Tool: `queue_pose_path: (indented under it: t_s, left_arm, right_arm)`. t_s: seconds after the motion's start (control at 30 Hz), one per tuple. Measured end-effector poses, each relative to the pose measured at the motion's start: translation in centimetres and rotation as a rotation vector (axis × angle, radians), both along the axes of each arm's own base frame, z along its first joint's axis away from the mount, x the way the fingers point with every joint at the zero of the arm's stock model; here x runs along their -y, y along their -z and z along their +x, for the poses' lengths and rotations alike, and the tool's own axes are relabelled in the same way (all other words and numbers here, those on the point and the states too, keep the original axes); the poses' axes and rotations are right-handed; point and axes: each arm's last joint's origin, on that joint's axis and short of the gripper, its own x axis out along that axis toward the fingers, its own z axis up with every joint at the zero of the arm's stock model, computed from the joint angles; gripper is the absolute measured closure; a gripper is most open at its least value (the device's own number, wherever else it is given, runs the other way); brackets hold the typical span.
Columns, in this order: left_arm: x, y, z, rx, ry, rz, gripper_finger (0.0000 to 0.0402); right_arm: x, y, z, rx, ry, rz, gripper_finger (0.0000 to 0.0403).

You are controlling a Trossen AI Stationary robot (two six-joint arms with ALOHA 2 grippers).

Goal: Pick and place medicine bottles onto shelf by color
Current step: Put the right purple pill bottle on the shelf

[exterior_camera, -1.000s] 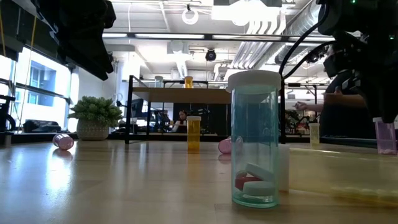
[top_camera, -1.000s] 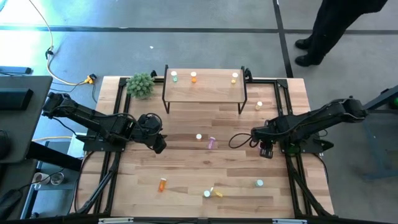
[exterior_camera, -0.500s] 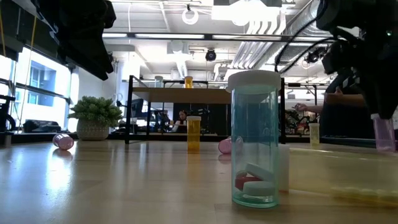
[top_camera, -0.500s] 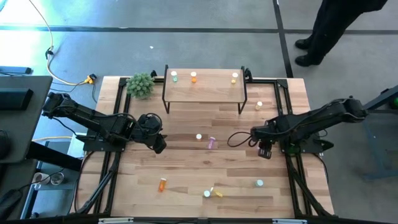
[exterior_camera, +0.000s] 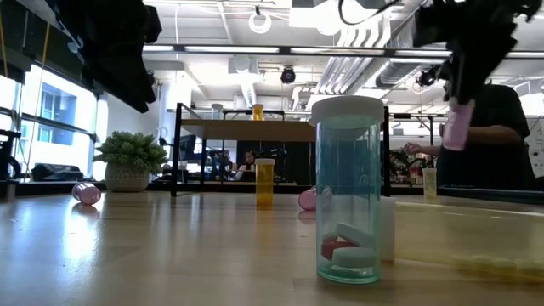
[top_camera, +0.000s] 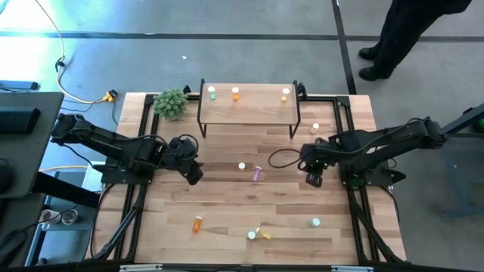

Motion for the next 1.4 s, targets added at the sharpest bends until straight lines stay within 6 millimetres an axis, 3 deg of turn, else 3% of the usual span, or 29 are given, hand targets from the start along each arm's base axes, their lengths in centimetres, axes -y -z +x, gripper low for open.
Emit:
queue_pose_path:
  t_s: [0.27,0.57,0.9,1.4]
  left_arm:
    - [-1.3,0.0,0.1,-0.025,0.006,-0.015,0.0213]
    - [-2.5,0.1,0.0,-0.052,0.011,0.006,0.0213]
    - [-4.0,0.1,-0.1,-0.069,-0.03,0.026,0.0213]
    - [-4.6,0.1,-0.2,-0.086,-0.028,0.047,0.0213]
  right_arm:
    - [1.5,-3.5,1.5,0.089,0.004,-0.055,0.0299]
    - [4.3,-7.2,5.1,0.071,-0.064,-0.155,0.0299]
    - [9.8,-10.2,8.7,-0.014,-0.075,-0.226,0.0299]
    - [18.0,-12.0,13.0,-0.067,-0.141,-0.322,0.0299]
